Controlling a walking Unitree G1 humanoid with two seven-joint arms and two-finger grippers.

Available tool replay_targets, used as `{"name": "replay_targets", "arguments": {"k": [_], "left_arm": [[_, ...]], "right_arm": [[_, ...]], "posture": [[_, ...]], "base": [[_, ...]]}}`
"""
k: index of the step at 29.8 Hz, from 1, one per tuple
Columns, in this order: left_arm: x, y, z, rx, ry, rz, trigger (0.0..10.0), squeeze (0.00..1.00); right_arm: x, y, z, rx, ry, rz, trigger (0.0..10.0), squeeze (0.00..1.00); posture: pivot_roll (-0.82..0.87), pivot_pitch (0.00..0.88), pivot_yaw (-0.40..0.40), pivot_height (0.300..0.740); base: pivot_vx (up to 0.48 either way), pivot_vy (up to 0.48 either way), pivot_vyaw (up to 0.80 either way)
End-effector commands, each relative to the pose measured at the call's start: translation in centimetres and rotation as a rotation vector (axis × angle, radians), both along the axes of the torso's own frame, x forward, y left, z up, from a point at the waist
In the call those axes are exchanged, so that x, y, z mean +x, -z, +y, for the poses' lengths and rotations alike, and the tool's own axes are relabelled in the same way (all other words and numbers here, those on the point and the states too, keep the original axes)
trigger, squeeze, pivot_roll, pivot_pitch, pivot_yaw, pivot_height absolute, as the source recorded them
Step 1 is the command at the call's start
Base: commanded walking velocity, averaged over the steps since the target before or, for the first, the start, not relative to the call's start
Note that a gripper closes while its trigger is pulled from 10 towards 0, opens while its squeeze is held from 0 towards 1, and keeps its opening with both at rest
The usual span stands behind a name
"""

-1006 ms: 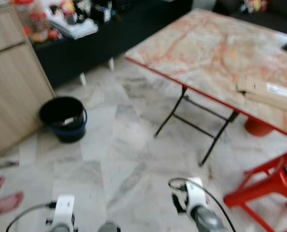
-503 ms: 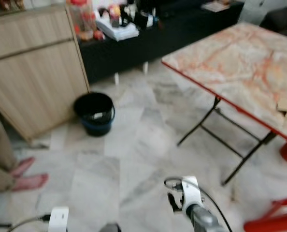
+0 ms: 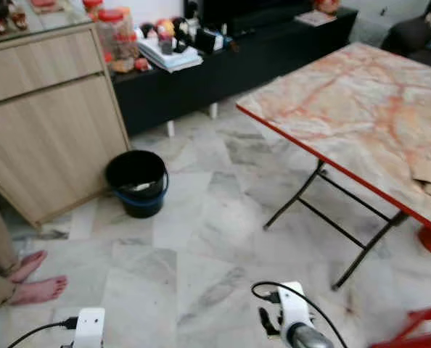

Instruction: Picking trash to rubbish bin

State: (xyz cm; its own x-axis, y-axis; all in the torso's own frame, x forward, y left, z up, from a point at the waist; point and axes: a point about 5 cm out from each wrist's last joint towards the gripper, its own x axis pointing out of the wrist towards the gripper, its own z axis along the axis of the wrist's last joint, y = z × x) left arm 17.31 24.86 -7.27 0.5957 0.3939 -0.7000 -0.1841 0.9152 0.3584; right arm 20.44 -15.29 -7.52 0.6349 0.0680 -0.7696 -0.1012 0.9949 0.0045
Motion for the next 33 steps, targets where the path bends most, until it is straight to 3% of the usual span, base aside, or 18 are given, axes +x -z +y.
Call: {"name": "replay_targets", "arguments": {"k": [1,6,33], "left_arm": [[-0.73,0.29,0.26,0.017,-0.007,0.032,10.0,0.0],[-0.69,0.24,0.4,0.019,-0.014,0.033,10.0,0.0],[-0.8,0.12,0.99,0.026,-0.032,0.033,10.0,0.0]], "right_arm": [[0.15,-0.06,0.42,0.007,0.001,-0.002,10.0,0.0],[0.31,-0.18,0.3,-0.005,-0.015,-0.018,10.0,0.0],[0.1,-0.07,0.1,-0.018,-0.007,-0.014,10.0,0.0]], "posture": [[0.09,0.095,-0.027,0.74],[0.12,0.106,-0.03,0.74],[0.13,0.129,-0.013,0.74]], "base": [[0.439,0.0,0.0],[0.439,0.0,0.0],[0.44,0.0,0.62]]}}
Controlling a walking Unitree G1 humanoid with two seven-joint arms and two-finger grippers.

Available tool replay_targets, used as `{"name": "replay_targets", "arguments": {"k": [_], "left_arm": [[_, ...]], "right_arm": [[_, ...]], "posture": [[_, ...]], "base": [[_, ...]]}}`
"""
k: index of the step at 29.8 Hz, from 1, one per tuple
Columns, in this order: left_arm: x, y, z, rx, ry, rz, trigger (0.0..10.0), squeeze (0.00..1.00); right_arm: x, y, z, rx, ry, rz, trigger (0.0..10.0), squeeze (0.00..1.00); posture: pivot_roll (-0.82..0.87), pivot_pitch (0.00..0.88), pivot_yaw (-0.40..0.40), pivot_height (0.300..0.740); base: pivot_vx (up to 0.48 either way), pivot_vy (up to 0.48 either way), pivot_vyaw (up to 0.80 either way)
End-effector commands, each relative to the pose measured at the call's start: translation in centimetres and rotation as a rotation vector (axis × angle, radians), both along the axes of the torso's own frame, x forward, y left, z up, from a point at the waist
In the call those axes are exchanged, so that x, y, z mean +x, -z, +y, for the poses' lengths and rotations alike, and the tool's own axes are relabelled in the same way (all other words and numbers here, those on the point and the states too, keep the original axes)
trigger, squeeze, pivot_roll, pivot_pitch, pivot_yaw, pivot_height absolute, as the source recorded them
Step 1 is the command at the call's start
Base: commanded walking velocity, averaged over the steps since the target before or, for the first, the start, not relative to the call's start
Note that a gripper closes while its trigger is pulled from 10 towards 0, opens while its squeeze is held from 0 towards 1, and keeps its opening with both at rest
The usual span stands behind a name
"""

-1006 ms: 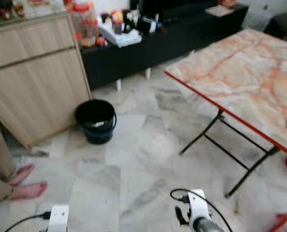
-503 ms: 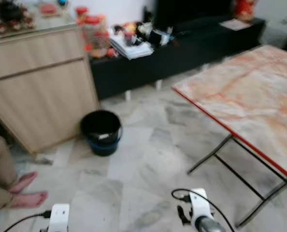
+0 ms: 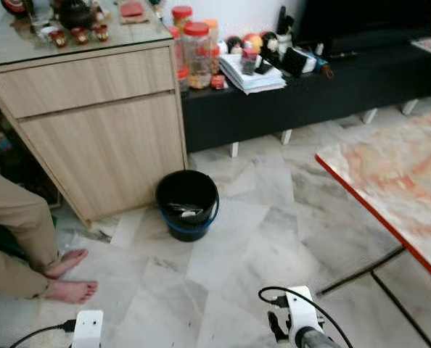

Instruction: Picking trash to rubbish bin

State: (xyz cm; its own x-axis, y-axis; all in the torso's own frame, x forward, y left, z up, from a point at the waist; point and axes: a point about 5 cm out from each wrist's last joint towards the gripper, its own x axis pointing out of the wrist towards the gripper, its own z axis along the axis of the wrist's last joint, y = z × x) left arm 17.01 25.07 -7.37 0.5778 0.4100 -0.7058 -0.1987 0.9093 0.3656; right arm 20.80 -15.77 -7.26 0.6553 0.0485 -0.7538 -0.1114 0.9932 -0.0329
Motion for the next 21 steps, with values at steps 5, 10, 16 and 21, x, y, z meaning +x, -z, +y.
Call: {"name": "replay_targets", "arguments": {"k": [5,10,16,21], "left_arm": [[-0.33,-0.08,0.8,0.023,-0.012,0.015,10.0,0.0],[-0.45,-0.04,0.86,0.022,-0.014,0.018,10.0,0.0],[-0.49,-0.02,0.88,0.023,-0.013,0.02,10.0,0.0],[-0.35,-0.09,0.86,0.025,-0.012,0.015,10.0,0.0]], "right_arm": [[-0.22,0.17,0.61,0.032,0.02,0.013,10.0,0.0],[-0.21,0.16,0.55,0.029,0.023,0.012,10.0,0.0],[-0.39,0.26,0.41,0.029,0.032,0.018,10.0,0.0],[-0.41,0.26,0.45,0.039,0.037,0.016,10.0,0.0]], "posture": [[0.13,0.13,-0.014,0.74],[0.13,0.128,-0.013,0.74],[0.13,0.128,-0.012,0.74],[0.13,0.125,-0.011,0.74]], "base": [[0.442,0.0,0.0],[0.439,0.0,0.0],[0.44,0.0,0.0],[0.439,0.0,0.0]]}}
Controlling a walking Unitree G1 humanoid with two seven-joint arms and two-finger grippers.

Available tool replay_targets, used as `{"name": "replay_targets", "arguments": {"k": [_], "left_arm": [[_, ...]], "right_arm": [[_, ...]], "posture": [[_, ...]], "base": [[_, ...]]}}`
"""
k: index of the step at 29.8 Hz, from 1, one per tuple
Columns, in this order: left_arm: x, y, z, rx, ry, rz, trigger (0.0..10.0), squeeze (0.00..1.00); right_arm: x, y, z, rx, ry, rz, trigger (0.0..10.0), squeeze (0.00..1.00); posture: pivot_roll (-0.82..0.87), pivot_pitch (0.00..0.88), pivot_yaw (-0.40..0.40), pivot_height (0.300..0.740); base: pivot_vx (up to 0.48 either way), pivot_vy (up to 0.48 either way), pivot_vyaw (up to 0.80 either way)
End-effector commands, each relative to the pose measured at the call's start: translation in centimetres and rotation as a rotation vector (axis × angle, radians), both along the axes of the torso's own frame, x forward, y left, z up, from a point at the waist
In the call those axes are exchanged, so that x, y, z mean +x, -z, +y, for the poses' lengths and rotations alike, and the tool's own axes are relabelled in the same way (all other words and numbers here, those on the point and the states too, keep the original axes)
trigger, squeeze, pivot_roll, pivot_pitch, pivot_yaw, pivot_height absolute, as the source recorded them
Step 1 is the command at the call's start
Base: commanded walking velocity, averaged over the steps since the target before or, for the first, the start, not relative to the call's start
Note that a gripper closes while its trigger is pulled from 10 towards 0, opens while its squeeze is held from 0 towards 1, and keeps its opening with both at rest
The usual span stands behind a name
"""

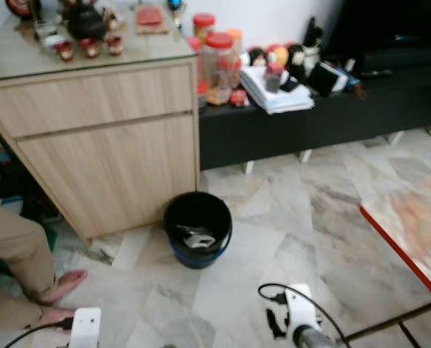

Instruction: Picking trash to rubbish bin

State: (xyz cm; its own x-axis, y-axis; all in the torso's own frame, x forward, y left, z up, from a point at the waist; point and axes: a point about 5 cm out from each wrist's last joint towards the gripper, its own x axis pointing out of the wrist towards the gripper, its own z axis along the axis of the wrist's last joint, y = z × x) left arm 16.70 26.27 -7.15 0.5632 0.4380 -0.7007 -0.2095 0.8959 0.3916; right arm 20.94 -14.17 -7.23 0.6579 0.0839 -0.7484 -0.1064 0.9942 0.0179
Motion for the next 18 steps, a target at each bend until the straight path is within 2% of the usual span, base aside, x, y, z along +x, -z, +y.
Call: {"name": "replay_targets", "arguments": {"k": [1,4,18], "left_arm": [[-0.05,0.13,-0.34,-0.001,0.004,0.004,10.0,0.0],[0.01,0.1,-0.34,0.0,0.008,0.003,10.0,0.0],[-0.32,0.18,-0.15,0.003,-0.002,0.009,10.0,0.0]], "right_arm": [[-0.55,0.3,-1.15,-0.012,0.032,0.02,10.0,0.0],[-0.55,0.31,-1.1,-0.011,0.026,0.023,10.0,0.0],[-0.59,0.35,-0.75,-0.007,0.009,0.028,10.0,0.0]], "posture": [[0.13,0.125,-0.011,0.74],[0.13,0.123,-0.011,0.74],[0.14,0.126,-0.013,0.74]], "base": [[0.439,0.0,0.0],[0.439,0.0,-0.31],[0.437,0.0,0.0]]}}
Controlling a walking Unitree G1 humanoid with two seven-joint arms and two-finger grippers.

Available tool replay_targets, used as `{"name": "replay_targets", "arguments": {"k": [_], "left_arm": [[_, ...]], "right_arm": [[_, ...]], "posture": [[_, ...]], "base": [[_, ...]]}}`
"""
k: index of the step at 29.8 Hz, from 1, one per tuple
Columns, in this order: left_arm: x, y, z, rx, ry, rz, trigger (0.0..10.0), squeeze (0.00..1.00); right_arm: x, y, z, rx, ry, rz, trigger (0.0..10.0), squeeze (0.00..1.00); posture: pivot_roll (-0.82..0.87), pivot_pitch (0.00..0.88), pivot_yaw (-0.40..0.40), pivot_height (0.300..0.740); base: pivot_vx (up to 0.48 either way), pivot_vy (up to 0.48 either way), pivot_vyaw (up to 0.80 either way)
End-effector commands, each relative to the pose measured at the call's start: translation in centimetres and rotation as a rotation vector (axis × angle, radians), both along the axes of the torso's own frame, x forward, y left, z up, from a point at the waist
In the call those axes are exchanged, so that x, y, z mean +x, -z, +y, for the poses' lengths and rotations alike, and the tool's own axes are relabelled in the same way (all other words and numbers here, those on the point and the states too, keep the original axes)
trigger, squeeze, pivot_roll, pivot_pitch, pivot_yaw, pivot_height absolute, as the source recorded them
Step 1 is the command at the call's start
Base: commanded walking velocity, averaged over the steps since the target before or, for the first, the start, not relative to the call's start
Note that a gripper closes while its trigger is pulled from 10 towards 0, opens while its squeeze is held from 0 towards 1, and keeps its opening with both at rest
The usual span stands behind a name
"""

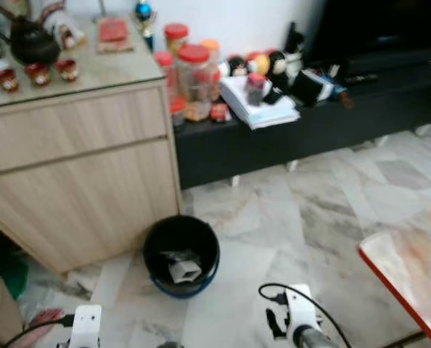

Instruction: Picking trash to rubbish bin

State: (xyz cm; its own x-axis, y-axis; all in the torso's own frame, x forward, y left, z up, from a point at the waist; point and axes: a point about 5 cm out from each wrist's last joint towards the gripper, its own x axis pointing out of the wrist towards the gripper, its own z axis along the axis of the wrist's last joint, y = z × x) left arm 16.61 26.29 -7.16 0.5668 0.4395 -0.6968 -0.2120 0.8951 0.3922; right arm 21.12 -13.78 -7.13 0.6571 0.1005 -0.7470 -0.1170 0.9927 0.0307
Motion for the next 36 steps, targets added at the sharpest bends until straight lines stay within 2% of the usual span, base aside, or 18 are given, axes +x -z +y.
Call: {"name": "replay_targets", "arguments": {"k": [1,7,12,21,23,28,30,33,34,36], "left_arm": [[-0.2,0.2,-0.1,0.002,-0.002,0.015,10.0,0.0],[-0.2,0.2,-0.1,0.003,-0.002,0.014,10.0,0.0],[0.0,0.1,-0.2,0.002,0.003,0.01,10.0,0.0],[1.1,-0.3,-0.6,0.003,0.029,-0.025,10.0,0.0],[2.0,-0.7,-1.0,0.011,0.065,-0.051,10.0,0.0],[2.1,-0.8,-1.1,0.011,0.069,-0.056,10.0,0.0],[5.4,-2.2,-3.0,-0.041,0.198,-0.16,10.0,0.0],[7.9,-3.6,-4.6,-0.071,0.295,-0.237,10.0,0.0],[9.3,-4.6,-5.5,-0.059,0.357,-0.282,10.0,0.0],[10.6,-5.6,-6.3,-0.063,0.39,-0.33,10.0,0.0]], "right_arm": [[-0.8,0.5,-1.1,-0.028,0.004,0.03,10.0,0.0],[-1.0,0.5,-1.1,-0.026,-0.001,0.026,10.0,0.0],[-0.9,0.5,-1.2,-0.024,0.006,0.029,10.0,0.0],[-0.8,0.5,-1.1,-0.025,-0.003,0.029,10.0,0.0],[-0.8,0.4,-1.1,-0.021,-0.004,0.028,10.0,0.0],[-0.8,0.4,-1.1,-0.021,-0.005,0.027,10.0,0.0],[0.3,-0.2,-0.4,0.002,-0.04,-0.006,10.0,0.0],[1.3,-0.8,0.3,0.037,-0.076,-0.033,10.0,0.0],[1.9,-1.2,1.0,0.072,-0.122,-0.037,10.0,0.0],[2.6,-1.8,1.9,0.104,-0.193,-0.054,10.0,0.0]], "posture": [[0.14,0.128,-0.012,0.74],[0.13,0.128,-0.011,0.74],[0.13,0.129,-0.012,0.74],[0.13,0.131,-0.014,0.74],[0.13,0.132,-0.015,0.74],[0.13,0.132,-0.015,0.74],[0.14,0.134,-0.02,0.74],[0.13,0.133,-0.02,0.74],[0.13,0.13,-0.02,0.74],[0.13,0.13,-0.02,0.74]], "base": [[0.439,0.0,0.0],[0.436,0.0,0.53],[0.434,0.0,0.0],[0.432,0.0,0.0],[0.435,0.0,0.0],[0.435,0.0,0.0],[0.0,0.0,0.0],[0.0,0.0,0.0],[0.0,0.0,0.0],[0.0,0.0,0.0]]}}
